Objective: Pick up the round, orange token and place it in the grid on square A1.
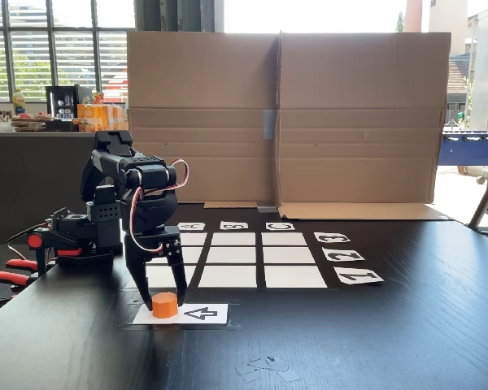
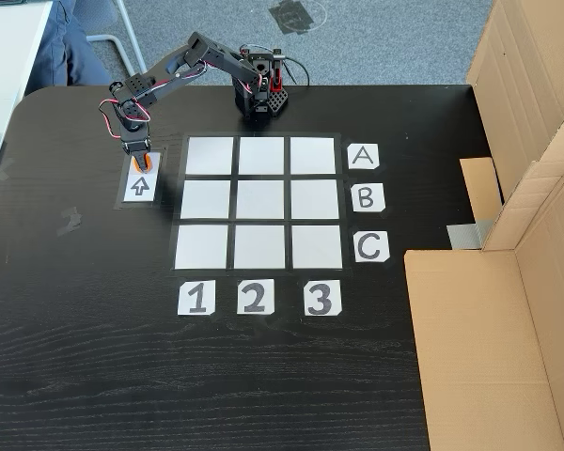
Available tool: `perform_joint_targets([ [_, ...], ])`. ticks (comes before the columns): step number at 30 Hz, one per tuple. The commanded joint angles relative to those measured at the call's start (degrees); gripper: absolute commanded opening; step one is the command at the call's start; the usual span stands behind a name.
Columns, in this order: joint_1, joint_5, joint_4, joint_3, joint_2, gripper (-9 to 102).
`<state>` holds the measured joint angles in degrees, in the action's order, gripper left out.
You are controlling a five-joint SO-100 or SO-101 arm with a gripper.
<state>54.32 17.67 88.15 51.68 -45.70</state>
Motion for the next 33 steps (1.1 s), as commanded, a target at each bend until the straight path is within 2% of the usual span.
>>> perform_joint_targets([
  [1, -0.6, 0.2, 0.1, -2.4, -0.3, 5],
  [13, 3.2, 1.1, 0.4, -2.2, -6.9, 4],
  [24, 8.9, 0.7, 0.8, 0.6, -22.9, 5],
  [33, 10.2, -0.3, 0.8, 16.6, -44.1, 5],
])
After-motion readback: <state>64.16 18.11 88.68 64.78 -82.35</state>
